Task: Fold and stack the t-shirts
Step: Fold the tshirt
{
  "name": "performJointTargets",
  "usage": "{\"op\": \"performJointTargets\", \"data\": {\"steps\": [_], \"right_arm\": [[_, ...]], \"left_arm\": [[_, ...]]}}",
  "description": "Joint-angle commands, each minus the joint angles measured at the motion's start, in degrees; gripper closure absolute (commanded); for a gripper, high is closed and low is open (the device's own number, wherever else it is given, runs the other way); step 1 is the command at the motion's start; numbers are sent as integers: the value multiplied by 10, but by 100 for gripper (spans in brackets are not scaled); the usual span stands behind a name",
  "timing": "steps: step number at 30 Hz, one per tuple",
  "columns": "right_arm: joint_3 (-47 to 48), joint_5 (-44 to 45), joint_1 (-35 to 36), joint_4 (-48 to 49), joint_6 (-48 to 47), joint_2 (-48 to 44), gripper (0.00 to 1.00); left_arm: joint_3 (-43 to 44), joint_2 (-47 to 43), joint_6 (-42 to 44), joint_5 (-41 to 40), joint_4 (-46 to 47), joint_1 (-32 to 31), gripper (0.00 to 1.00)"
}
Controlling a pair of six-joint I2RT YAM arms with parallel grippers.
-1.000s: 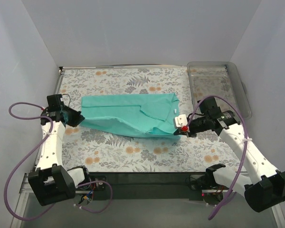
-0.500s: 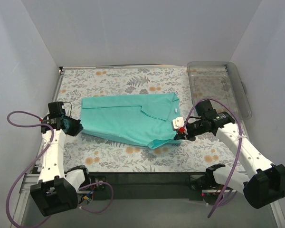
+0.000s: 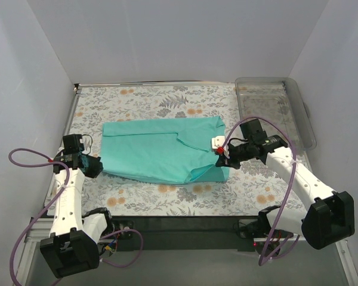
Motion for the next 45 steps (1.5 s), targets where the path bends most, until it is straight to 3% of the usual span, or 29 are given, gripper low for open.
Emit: {"op": "performJointTargets", "data": {"steps": [1, 8, 16, 28, 45], "right_arm": [[33, 6, -5, 44, 42, 15, 99], [40, 16, -43, 65, 53, 16, 99], [59, 6, -48, 77, 62, 49, 99], [85, 20, -58, 93, 84, 86, 99], [113, 44, -67, 108, 117, 130, 99]], "left_arm": [[-7, -5, -15, -32, -7, 3, 100], [-19, 28, -25, -28, 37, 3, 100], [-6, 96, -1, 29, 106, 3, 100], [33, 139, 1, -19, 117, 4, 100], [74, 221, 17, -12, 161, 8, 100]]}}
